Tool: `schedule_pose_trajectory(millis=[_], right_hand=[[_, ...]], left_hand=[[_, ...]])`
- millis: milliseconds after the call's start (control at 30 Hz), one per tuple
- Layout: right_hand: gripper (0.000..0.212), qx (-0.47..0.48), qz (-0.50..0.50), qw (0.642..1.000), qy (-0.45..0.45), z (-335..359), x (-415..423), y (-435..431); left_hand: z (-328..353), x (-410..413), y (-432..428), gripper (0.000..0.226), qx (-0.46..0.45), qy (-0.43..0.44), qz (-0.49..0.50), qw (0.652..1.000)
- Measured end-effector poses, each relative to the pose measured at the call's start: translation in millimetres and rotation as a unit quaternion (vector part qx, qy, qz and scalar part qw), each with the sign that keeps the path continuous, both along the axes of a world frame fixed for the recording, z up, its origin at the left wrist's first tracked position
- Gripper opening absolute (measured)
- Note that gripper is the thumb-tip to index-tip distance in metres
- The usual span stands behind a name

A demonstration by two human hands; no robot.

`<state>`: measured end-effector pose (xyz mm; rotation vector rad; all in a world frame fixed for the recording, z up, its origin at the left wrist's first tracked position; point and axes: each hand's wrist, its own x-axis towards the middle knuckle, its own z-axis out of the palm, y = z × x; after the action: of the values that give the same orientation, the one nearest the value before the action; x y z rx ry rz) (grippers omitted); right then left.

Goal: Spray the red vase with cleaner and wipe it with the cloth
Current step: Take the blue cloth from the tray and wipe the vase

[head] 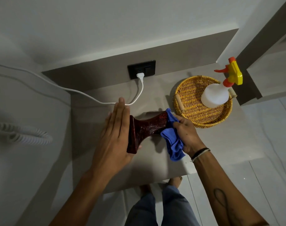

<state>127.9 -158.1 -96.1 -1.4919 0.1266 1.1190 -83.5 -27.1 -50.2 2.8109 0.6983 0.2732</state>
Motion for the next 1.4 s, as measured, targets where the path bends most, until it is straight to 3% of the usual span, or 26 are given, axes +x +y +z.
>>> schedule_pose_trajectory(millis=[133, 200, 267, 333, 500, 567, 633, 733, 900, 1000, 1100, 1167, 1233, 1333, 1400], right_hand=[[0.040, 0.000, 0.024, 0.999, -0.046, 0, 1, 3], [0.046, -0.010, 0.045, 0.986, -0.159, 2, -8, 2], [0.057, -0.031, 0.076, 0.941, -0.328, 5, -22, -5], [0.066, 0.001, 0.124, 0.892, -0.436, 7, -42, -12], [0.073, 0.143, 0.264, 0.796, -0.526, 6, -99, -9], [0.080, 0.089, 0.298, 0.762, -0.568, -6, -91, -12], [0.090, -0.021, 0.325, 0.737, -0.593, -19, -65, -18], [0.086, -0.102, 0.332, 0.756, -0.555, -19, -38, -22], [0.062, 0.097, 0.286, 0.799, -0.519, 15, -86, -2], [0.072, 0.162, 0.314, 0.775, -0.523, 15, -96, -2], [0.086, 0.065, 0.381, 0.750, -0.537, -12, -59, -24], [0.098, -0.028, 0.390, 0.748, -0.536, -25, -26, -39], [0.098, -0.060, 0.376, 0.754, -0.536, -25, -13, -41], [0.076, 0.043, 0.331, 0.776, -0.534, -10, -50, -25], [0.072, 0.117, 0.309, 0.799, -0.503, 3, -88, -13]], left_hand=[[-7, -1, 1, 0.119, 0.026, -0.018, -0.025, 0.999], [-8, -3, 2, 0.119, 0.031, -0.005, -0.006, 0.999], [-8, -2, 2, 0.117, 0.034, 0.010, 0.009, 0.999], [-8, 1, 3, 0.115, 0.026, 0.021, 0.021, 0.999], [-9, 9, 5, 0.107, -0.007, 0.027, 0.018, 0.999], [-11, 4, 5, 0.100, -0.028, 0.038, 0.039, 0.998], [-10, 0, 3, 0.101, -0.046, 0.043, 0.073, 0.995], [-9, 1, -3, 0.101, -0.042, 0.043, 0.081, 0.995], [-9, 10, -5, 0.103, -0.037, 0.052, 0.065, 0.996], [-10, 7, -3, 0.107, -0.043, 0.054, 0.043, 0.997], [-9, 2, -3, 0.109, -0.041, 0.058, 0.078, 0.994], [-5, 2, -6, 0.106, -0.039, 0.057, 0.091, 0.993], [-3, 7, -7, 0.110, -0.028, 0.059, 0.092, 0.994], [-1, 17, -9, 0.119, -0.024, 0.063, 0.079, 0.995], [-2, 15, -7, 0.120, -0.029, 0.063, 0.069, 0.995]])
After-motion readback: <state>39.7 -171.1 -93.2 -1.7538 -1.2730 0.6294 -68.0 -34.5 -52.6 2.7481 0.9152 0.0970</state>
